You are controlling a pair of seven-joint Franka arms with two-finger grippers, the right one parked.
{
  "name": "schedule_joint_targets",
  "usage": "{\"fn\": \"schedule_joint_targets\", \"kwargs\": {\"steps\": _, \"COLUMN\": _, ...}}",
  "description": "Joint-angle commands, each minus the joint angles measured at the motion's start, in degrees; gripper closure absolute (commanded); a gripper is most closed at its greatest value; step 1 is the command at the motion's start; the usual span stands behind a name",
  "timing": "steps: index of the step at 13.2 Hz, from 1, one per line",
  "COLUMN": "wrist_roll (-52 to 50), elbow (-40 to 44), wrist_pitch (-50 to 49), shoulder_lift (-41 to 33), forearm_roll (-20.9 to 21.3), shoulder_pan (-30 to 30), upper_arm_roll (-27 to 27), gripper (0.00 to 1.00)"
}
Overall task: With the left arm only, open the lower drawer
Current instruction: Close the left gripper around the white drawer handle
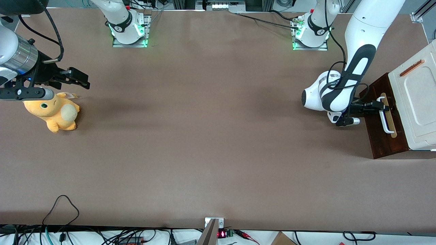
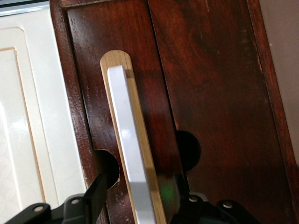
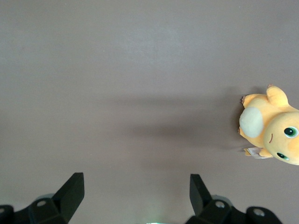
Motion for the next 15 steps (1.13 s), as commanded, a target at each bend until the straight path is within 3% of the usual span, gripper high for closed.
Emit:
{"fn": "schedule_joint_targets", "kwargs": {"steps": 1, "wrist_roll": -1.62, "elbow": -0.86, "wrist_pitch": -0.76, "shoulder_lift": -0.37, "forearm_roll": 1.48, "shoulder_pan": -0.29, "upper_arm_roll": 0.30, "gripper": 0.38}}
{"fn": "schedule_joint_targets", "kwargs": {"steps": 3, "wrist_roll": -1.80, "elbow": -0.86, "wrist_pitch": -0.76, "shoulder_lift": -0.37, "forearm_roll": 1.48, "shoulder_pan": -0.29, "upper_arm_roll": 0.48, "gripper": 0.48}}
{"fn": "schedule_joint_targets", "kwargs": {"steps": 8, "wrist_roll": -2.94, "elbow": -1.47, "wrist_pitch": -0.76, "shoulder_lift": -0.37, "forearm_roll": 1.57, "shoulder_pan": -0.29, "upper_arm_roll": 0.66, "gripper": 0.59}}
{"fn": "schedule_joint_targets", "kwargs": {"steps": 15, "wrist_roll": -2.95, "elbow": -1.56, "wrist_pitch": -0.85, "shoulder_lift": -0.46, "forearm_roll": 1.48, "shoulder_pan": -0.29, "upper_arm_roll": 0.74, "gripper": 0.84}}
